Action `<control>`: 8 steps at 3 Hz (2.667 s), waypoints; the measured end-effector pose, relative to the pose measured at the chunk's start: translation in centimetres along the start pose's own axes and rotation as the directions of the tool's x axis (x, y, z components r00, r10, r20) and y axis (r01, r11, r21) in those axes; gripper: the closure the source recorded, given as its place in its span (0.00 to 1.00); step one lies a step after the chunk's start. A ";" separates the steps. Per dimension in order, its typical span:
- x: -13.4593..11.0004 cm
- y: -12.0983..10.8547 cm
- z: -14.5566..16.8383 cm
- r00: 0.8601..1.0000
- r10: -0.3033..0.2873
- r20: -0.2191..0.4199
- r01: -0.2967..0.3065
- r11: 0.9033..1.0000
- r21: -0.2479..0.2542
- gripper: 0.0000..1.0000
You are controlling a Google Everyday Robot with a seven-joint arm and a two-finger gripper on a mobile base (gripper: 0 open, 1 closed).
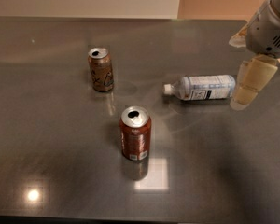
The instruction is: Move blue plastic bottle near coke can
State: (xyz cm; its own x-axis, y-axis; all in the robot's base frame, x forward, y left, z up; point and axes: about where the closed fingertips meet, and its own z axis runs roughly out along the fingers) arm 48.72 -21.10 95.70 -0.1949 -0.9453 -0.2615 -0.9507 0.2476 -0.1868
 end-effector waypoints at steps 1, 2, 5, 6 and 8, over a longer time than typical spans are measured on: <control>-1.0 -1.9 2.6 1.000 -0.004 0.018 0.004 1.000 -0.031 0.00; -1.9 -3.9 5.3 1.000 -0.012 0.023 0.013 0.999 -0.053 0.00; -0.4 -6.5 10.3 0.996 -0.059 -0.059 0.054 0.995 -0.081 0.00; 0.6 -6.1 10.7 0.994 -0.081 -0.079 0.074 0.994 -0.086 0.00; 1.9 -5.3 11.3 0.989 -0.107 -0.105 0.097 0.990 -0.099 0.18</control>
Offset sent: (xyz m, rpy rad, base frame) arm 0.0847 0.0296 -0.0641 0.0327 0.0815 0.0496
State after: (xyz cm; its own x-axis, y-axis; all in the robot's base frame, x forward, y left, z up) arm 56.10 -21.83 85.44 -0.1164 -0.9834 -0.1394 -0.9842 0.1330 -0.1168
